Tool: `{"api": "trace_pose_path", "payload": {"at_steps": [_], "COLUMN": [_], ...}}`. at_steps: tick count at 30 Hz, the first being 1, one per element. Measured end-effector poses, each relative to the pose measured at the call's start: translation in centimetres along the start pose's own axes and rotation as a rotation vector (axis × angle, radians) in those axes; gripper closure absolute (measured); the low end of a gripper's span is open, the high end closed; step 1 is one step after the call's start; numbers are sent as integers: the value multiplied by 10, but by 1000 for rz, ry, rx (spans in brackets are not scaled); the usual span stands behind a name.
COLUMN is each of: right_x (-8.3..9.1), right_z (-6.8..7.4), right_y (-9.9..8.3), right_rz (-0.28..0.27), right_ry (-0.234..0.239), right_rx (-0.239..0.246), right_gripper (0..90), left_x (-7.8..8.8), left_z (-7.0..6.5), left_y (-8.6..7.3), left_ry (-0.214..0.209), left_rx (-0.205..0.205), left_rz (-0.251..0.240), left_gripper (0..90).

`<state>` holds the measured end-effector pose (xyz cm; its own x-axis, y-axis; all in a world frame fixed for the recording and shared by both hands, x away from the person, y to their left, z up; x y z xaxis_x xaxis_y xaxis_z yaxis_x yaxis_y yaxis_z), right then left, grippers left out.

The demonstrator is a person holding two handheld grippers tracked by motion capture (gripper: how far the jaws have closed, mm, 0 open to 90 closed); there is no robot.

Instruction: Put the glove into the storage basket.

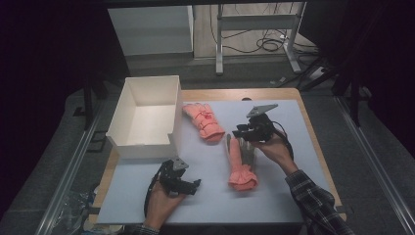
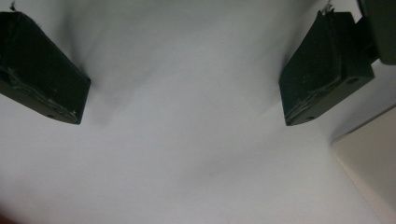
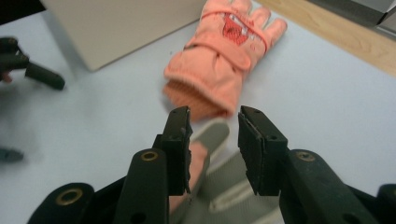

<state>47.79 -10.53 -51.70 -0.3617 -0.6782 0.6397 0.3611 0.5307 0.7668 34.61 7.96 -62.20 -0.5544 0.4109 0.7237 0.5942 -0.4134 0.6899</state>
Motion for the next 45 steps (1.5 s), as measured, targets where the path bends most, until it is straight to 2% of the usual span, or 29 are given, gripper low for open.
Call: {"api": "trace_pose_path", "payload": {"at_steps": [6, 11, 12, 13, 15, 16, 20, 23, 29, 32, 34, 38, 40, 44, 45], "right_x": [-26, -48, -48, -56, -60, -68, -79, -94, -114, -127, -129, -141, -149, -155, -157], "right_z": [-1, -2, -2, -3, -4, -5, -8, -11, -18, -24, -26, -31, -33, -33, -32], "right_y": [26, 42, 42, 48, 51, 56, 62, 68, 71, 70, 69, 63, 57, 53, 52], "right_rz": [9, 27, 27, 32, 35, 42, 49, 57, 85, 101, 108, 139, 174, 205, 218], "right_ry": [-26, -62, -62, -68, -73, -80, -88, -103, -136, -148, -150, -164, -175, -181, -172], "right_rx": [-8, -6, -6, -20, -26, -47, -60, -66, -84, -109, -111, -126, -124, -116, -133], "right_gripper": [581, 545, 545, 537, 534, 533, 530, 505, 491, 471, 467, 444, 434, 504, 576], "left_x": [0, 0, 0, 0, 0, 0, 0, 0, 0, 0, 0, 0, 0, 0, 0], "left_z": [0, 0, 0, 0, 0, 0, 0, 0, 0, 0, 0, 0, 0, 0, 0], "left_y": [0, 0, 0, 0, 0, 0, 0, 0, 0, 0, 0, 0, 0, 0, 0], "left_ry": [1, 0, 0, 1, 1, 2, 0, 0, 0, 0, -1, -1, 0, 0, 0], "left_rx": [-2, -2, -2, -2, -1, -1, 4, 4, 3, 4, 4, 4, 4, 4, 4], "left_rz": [1, 2, 2, 2, 2, 2, 1, 1, 1, 1, 1, 0, 0, 0, 0], "left_gripper": [18, 18, 18, 18, 18, 18, 18, 18, 18, 18, 18, 18, 18, 18, 18]}}
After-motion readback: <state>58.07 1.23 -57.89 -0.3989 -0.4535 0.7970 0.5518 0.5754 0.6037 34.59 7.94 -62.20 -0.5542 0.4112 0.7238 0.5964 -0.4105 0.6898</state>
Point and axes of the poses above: each handheld gripper's, and its own axes: x roughly backward along the jaws, y roughly out of its top, z roughly to its left, the point moved 10 cm from there along -x, roughly forward along the jaws, and after that the axes turned 2 degrees about y, right-handed, at the moved point
